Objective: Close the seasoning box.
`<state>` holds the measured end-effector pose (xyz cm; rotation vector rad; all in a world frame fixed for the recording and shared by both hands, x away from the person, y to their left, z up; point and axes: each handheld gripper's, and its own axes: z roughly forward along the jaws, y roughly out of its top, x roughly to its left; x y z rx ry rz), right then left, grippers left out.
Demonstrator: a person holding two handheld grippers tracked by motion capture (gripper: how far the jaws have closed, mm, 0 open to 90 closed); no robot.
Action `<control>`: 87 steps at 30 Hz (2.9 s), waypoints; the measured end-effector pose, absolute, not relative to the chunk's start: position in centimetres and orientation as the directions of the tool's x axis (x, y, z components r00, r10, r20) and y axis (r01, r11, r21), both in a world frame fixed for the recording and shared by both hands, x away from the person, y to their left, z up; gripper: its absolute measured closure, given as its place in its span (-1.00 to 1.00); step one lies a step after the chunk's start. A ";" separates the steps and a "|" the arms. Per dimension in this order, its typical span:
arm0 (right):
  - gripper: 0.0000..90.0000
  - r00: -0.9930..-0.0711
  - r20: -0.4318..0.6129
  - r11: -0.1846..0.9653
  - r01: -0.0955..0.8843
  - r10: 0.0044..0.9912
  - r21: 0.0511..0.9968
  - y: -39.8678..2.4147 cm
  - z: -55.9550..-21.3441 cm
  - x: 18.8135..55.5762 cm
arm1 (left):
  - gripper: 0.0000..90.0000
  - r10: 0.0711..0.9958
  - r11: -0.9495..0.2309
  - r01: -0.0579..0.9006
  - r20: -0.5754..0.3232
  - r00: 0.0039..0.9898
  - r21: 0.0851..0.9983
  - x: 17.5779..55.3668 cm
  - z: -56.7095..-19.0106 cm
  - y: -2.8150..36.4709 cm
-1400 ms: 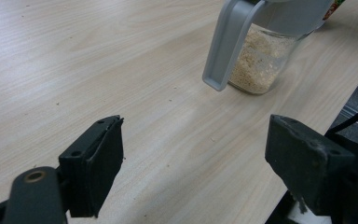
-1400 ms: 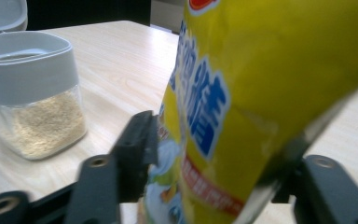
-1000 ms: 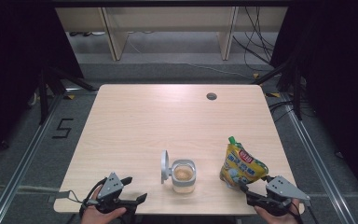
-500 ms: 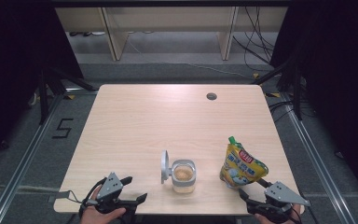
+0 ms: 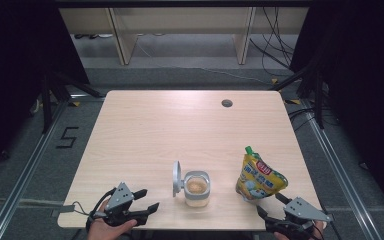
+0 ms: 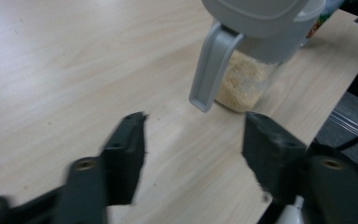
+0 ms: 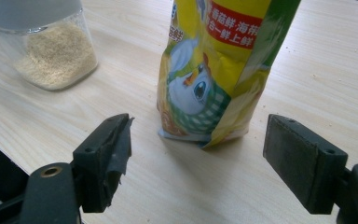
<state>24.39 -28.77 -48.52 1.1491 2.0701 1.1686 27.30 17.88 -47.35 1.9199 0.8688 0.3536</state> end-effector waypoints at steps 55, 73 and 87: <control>-0.44 -0.529 -0.002 0.281 0.446 0.849 0.850 -28.6 -48.6 24.1 | 0.98 0.575 -0.424 0.254 0.042 0.817 0.869 28.9 -41.0 10.8; -0.44 -0.532 0.002 0.282 0.452 0.846 0.846 -28.7 -48.6 24.1 | 0.77 0.587 -0.360 0.292 -0.028 0.809 0.886 28.3 -41.1 13.0; -0.44 -0.514 0.036 0.250 0.475 0.857 0.843 -28.4 -48.6 23.8 | 0.18 0.619 -0.318 0.349 -0.086 0.781 0.881 26.9 -43.6 17.6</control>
